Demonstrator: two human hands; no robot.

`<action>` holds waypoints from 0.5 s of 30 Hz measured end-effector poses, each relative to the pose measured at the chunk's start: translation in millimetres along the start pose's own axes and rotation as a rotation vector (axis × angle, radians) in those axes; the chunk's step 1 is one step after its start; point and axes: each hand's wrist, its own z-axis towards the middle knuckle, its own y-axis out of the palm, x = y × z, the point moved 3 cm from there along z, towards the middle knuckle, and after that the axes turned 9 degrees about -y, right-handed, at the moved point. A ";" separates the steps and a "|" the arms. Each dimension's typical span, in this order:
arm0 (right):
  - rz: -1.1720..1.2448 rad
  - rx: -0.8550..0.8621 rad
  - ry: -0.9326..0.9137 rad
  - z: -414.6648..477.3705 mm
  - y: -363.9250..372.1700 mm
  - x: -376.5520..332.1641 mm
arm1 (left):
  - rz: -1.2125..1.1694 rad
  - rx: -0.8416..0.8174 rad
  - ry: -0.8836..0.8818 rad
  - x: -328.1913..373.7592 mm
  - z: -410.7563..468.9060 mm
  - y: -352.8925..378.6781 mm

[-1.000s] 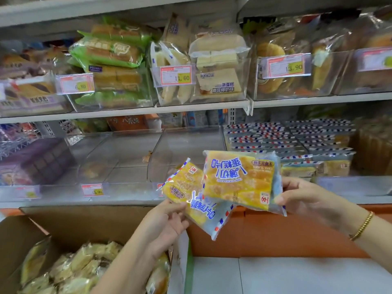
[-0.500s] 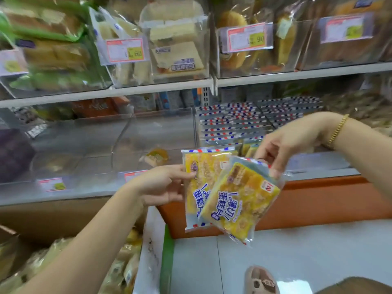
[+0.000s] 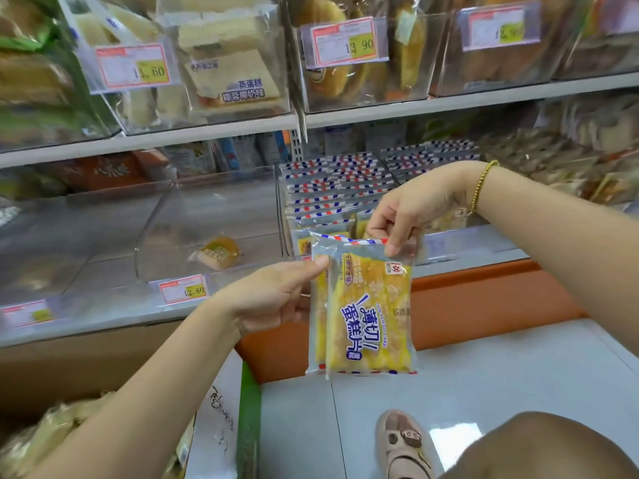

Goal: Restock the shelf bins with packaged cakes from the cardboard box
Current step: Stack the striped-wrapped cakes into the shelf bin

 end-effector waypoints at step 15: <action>-0.097 0.349 -0.140 -19.0 3.1 -6.0 | 0.378 0.311 0.204 21.1 25.4 33.0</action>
